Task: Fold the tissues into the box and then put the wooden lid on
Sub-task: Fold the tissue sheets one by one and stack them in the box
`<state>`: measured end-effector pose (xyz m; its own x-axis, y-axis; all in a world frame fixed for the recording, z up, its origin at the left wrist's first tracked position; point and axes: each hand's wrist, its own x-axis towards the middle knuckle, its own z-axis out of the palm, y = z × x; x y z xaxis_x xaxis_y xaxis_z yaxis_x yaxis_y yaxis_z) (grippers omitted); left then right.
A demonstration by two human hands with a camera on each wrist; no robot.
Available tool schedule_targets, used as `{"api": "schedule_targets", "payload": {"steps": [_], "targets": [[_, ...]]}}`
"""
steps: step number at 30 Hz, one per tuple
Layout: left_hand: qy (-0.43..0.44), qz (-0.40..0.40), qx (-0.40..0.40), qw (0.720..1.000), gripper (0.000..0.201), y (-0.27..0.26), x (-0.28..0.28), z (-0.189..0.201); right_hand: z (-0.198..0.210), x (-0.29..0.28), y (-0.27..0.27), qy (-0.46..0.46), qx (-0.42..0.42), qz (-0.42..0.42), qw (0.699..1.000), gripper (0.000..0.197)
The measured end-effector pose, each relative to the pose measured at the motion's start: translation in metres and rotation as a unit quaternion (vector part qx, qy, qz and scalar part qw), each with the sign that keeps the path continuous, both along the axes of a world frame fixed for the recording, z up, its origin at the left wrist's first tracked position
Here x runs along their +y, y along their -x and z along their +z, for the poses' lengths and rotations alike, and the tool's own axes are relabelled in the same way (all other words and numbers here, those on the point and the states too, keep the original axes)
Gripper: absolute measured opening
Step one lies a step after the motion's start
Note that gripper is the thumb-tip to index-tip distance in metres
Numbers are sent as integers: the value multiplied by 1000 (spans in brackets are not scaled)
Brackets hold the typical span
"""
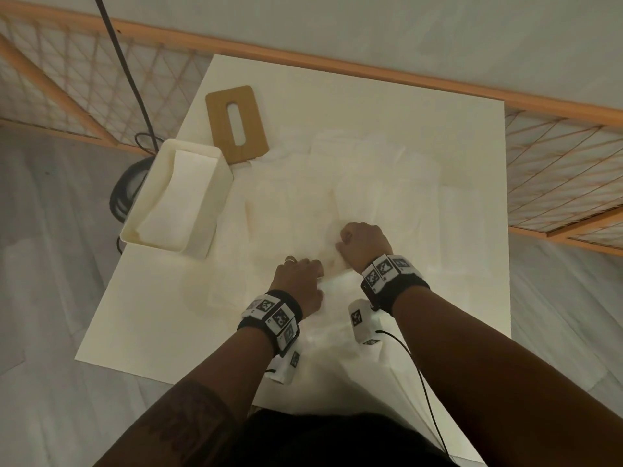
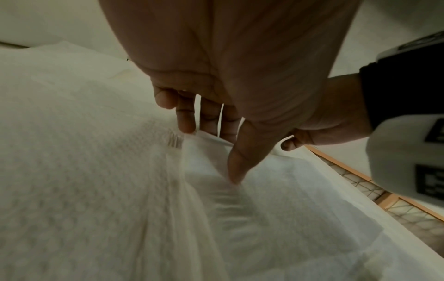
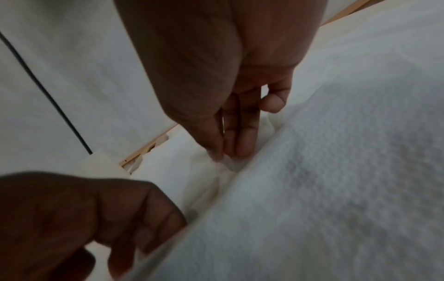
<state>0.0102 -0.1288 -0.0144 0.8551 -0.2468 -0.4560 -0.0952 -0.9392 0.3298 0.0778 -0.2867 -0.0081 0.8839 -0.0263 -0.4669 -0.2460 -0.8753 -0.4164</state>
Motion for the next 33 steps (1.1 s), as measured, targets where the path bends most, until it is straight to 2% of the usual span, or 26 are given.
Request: {"api": "schedule_targets", "payload": {"steps": [5,8,10,12,15,17,20,22,25,27,29,32,33], "targets": [[7,-4,6,1000,33,0,0,1,5,-11,-1,-80,-58,-64,993,12],[36,22,17,999,29,-3,6,6,18,-26,-3,-195,-60,-106,973,11],[91,88,11,992,35,-10,15,17,32,-36,-5,-327,-38,-161,930,8],[142,183,-17,973,51,-20,24,34,48,-45,-9,-457,-25,-208,864,4],[191,293,-62,935,63,-42,33,52,68,-60,-15,-580,-13,-222,783,13],[288,340,-38,894,65,-58,34,60,80,-68,-17,-632,3,-191,751,16],[407,349,46,843,90,-72,25,77,101,-78,-16,-680,60,-129,720,33],[462,333,124,813,86,-74,18,87,112,-84,-14,-688,85,-115,711,32],[531,328,233,746,42,-64,8,96,117,-89,-12,-685,117,-134,706,30],[539,312,210,754,27,-58,4,93,113,-94,-13,-683,124,-170,699,30],[537,322,145,766,32,-54,3,83,104,-99,-10,-654,114,-212,717,35],[506,375,63,774,47,-52,5,72,85,-103,3,-607,152,-227,746,86],[502,383,47,774,51,-50,6,70,80,-101,9,-589,155,-216,763,87]]}}
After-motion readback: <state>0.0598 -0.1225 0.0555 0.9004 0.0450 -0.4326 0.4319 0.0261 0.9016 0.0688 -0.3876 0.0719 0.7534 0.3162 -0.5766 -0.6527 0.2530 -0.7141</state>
